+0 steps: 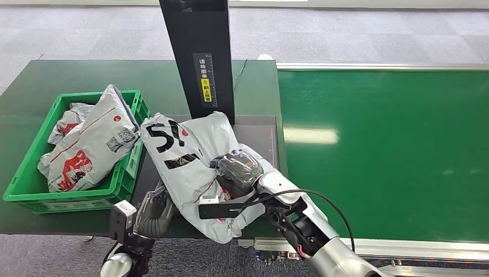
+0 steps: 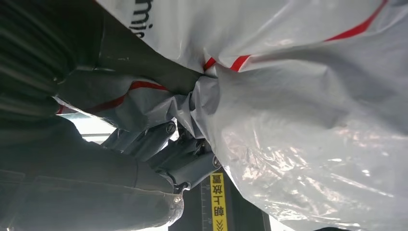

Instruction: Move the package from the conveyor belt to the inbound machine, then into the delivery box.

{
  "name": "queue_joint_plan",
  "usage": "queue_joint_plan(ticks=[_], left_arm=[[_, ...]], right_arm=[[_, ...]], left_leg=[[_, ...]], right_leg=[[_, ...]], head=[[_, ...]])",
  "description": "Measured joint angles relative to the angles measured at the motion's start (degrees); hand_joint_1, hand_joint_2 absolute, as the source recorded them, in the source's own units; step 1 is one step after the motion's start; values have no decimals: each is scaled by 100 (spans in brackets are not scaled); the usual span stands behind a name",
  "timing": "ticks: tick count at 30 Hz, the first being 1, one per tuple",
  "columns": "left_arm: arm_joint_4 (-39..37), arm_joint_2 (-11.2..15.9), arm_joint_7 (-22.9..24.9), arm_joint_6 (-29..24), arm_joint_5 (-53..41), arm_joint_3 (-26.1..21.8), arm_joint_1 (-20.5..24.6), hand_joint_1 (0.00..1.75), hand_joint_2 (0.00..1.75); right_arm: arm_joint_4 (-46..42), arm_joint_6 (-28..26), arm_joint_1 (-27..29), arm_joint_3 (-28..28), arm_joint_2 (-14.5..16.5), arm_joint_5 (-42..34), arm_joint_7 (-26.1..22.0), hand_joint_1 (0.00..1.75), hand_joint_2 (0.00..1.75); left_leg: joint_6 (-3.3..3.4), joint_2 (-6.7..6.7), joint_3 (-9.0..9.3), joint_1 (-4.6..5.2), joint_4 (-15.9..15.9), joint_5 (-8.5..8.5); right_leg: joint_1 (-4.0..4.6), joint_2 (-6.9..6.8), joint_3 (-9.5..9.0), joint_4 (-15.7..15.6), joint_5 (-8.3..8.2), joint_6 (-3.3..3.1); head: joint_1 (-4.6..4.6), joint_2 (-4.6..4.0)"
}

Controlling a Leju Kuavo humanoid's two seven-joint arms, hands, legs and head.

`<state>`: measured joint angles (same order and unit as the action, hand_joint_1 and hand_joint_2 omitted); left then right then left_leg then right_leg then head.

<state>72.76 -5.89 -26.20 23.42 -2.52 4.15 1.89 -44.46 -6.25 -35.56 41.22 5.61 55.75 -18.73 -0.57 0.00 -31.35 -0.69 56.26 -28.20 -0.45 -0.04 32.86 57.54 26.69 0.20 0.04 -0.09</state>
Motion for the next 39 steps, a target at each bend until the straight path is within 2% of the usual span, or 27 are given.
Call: queue_joint_plan(ticks=[20, 26, 27, 30, 31, 34, 39], left_arm=[[0, 1, 5, -21, -21, 0, 0, 0, 175], [2, 1, -35, -264, -56, -2, 14, 0, 175], [5, 0, -68, -356, -74, -7, 18, 0, 175], [83, -16, -300, -736, -76, -71, 22, 0, 175], [144, -31, -413, -906, -54, -112, 20, 0, 175], [421, -99, -732, -1475, 71, -246, -6, 0, 175], [1296, -349, -1341, -3235, 282, -562, -227, 0, 175]], right_arm=[[354, -56, -122, 91, 3, 53, 37, 175, 175], [396, -136, -123, 106, -2, 136, 167, 175, 175], [403, -151, -123, 105, -7, 153, 187, 141, 175], [412, -223, -113, 91, -33, 168, 204, 10, 175], [409, -287, -100, 75, -44, 162, 194, 0, 175], [341, -588, -19, -16, -79, 81, 100, 0, 175], [66, -762, 100, -270, -177, -151, 39, 0, 175]], left_leg=[[0, 0, 1, 0, 0, 0], [0, 0, 2, -1, 0, 0], [0, 0, 3, -1, 0, 0], [0, 0, 3, -1, 0, 0], [0, 0, 3, -1, 0, 0], [0, 0, 2, -1, 0, 0], [0, 5, 2, 0, 0, -1]], right_leg=[[0, 0, 0, 0, 0, 0], [1, 0, 0, 0, 0, 0], [1, 0, 0, 0, 0, 0], [1, 0, 0, 0, 0, 0], [1, 0, 0, 0, 0, 0], [1, 0, 0, 0, 0, 0], [0, 4, 2, 0, 0, 0]], head=[[0, 0], [0, 0], [0, 0], [0, 1], [0, 1], [1, 1], [0, 1]])
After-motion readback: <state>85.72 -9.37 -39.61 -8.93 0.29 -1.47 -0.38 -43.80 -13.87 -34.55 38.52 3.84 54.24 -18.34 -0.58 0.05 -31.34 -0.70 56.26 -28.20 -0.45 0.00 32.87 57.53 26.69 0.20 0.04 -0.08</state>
